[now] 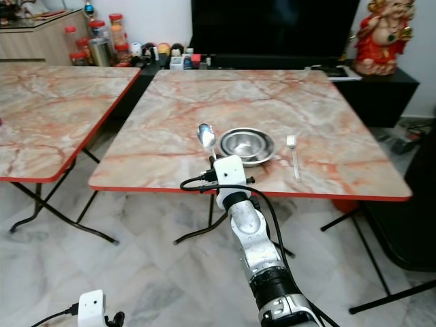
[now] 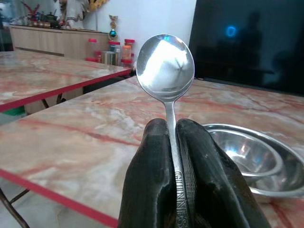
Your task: Setting the table
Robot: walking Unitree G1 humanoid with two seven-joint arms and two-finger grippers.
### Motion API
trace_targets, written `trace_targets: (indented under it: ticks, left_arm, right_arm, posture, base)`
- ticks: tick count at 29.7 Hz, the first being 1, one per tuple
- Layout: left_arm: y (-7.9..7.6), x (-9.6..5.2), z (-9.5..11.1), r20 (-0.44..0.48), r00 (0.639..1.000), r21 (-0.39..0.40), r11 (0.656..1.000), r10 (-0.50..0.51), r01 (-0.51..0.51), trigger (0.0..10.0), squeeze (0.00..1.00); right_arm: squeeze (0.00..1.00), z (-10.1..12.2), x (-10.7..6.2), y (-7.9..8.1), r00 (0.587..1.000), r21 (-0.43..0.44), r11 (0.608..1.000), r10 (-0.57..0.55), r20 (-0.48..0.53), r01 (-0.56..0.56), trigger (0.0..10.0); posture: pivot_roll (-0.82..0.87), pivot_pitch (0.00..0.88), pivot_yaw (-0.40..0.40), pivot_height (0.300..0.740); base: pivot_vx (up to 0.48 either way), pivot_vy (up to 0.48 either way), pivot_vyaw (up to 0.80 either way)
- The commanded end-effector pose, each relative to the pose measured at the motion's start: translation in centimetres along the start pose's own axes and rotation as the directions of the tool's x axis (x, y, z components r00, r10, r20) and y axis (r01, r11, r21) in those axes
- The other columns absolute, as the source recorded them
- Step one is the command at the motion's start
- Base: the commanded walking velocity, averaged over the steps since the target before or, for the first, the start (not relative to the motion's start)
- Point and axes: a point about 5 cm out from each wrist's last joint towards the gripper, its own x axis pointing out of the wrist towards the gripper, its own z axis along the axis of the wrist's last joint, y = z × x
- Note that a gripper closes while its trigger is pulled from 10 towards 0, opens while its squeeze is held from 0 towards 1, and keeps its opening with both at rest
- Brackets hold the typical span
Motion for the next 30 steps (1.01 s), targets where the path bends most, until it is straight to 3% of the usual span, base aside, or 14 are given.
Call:
trace_targets:
  ticks: [1, 15, 30]
  left_arm:
    - [0.33, 0.09, 0.39, 0.007, 1.000, 0.010, 1.000, 0.008, -0.008, 10.0, 0.00]
    - [0.35, 0.09, 0.39, 0.007, 1.000, 0.019, 1.000, 0.004, -0.005, 10.0, 0.00]
    - [0.50, 0.17, 0.75, 0.017, 1.000, 0.016, 1.000, 0.007, -0.007, 10.0, 0.00]
  right_arm:
    - [0.00, 0.99, 0.43, 0.32, 0.999, 0.002, 1.000, 0.009, 0.031, -0.010, 10.0]
    - [0.00, 0.71, 0.15, -0.52, 0.999, 0.001, 0.999, -0.033, 0.024, 0.033, 10.0]
    - [0.00, 0.49, 0.05, -0.55, 0.999, 0.014, 0.999, -0.051, 0.012, 0.051, 10.0]
  posture:
    - [0.06, 0.000, 0.017, 0.740]
    - [0.05, 0.000, 0.018, 0.740]
    - [0.06, 0.000, 0.019, 0.740]
  base:
    - [0.240, -0.345, 0.00]
    - [0.171, -0.336, 0.00]
    - [0.000, 0.000, 0.00]
